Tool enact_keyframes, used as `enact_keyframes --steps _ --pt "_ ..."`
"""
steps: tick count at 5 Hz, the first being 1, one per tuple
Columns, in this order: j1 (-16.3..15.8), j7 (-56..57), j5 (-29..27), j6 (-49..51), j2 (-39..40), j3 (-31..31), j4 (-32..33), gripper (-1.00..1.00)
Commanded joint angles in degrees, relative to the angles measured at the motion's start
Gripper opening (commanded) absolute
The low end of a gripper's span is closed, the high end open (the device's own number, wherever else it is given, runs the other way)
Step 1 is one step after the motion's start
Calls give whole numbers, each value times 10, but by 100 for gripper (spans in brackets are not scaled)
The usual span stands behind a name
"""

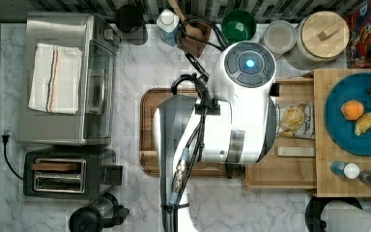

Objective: Close the drawer.

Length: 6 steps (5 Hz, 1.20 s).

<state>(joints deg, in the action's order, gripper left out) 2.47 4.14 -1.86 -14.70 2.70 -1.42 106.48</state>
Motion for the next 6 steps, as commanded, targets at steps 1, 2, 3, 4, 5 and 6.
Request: enact_keyframes --steps 1,2,3,4,5,6 --pt "2 7 0 -1 3 1 0 -33" --pt "4 7 0 -1 3 3 0 -33" --pt "-11 9 14 -37 -7 16 37 100" --pt "-19 38 -13 -61 -19 26 64 100" --pt "-36 51 -19 -93 -32 39 103 100" --pt "-39 71 -23 -115 -42 62 130 100"
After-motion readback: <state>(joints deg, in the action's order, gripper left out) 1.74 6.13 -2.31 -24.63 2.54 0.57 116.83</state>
